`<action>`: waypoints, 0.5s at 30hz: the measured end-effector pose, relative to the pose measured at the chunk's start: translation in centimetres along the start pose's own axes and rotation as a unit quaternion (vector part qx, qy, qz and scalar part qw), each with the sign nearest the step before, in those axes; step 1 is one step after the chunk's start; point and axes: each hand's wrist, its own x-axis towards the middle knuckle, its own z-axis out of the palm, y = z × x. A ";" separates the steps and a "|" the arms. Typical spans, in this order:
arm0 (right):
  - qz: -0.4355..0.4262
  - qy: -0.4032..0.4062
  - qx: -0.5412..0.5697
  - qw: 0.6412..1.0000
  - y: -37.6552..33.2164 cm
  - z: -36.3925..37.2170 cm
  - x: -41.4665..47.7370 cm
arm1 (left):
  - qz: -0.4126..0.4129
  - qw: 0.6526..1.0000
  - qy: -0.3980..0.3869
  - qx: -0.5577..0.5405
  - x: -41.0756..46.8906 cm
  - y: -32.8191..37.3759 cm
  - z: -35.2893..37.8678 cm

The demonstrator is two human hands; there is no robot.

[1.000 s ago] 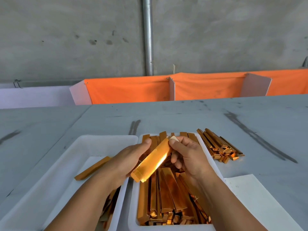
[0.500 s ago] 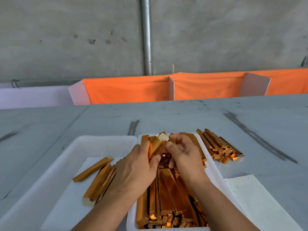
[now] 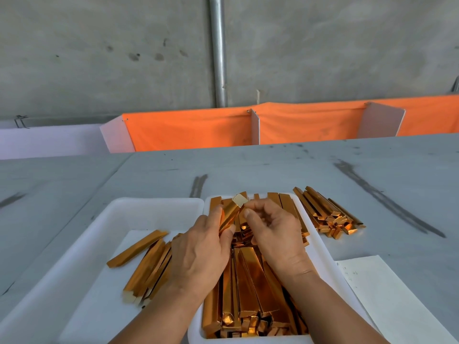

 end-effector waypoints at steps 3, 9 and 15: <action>0.007 -0.004 0.003 1.000 0.0 0.0 0.0 | 0.002 1.000 -0.001 -0.009 -0.1 0.0 -0.1; -0.010 -0.038 -0.003 0.999 -0.3 -0.3 -0.2 | 0.019 1.000 0.010 -0.012 -0.2 0.1 -0.5; 0.021 -0.118 0.056 0.991 -0.8 -0.4 -0.4 | 0.033 0.999 0.012 0.010 -0.3 0.3 -0.7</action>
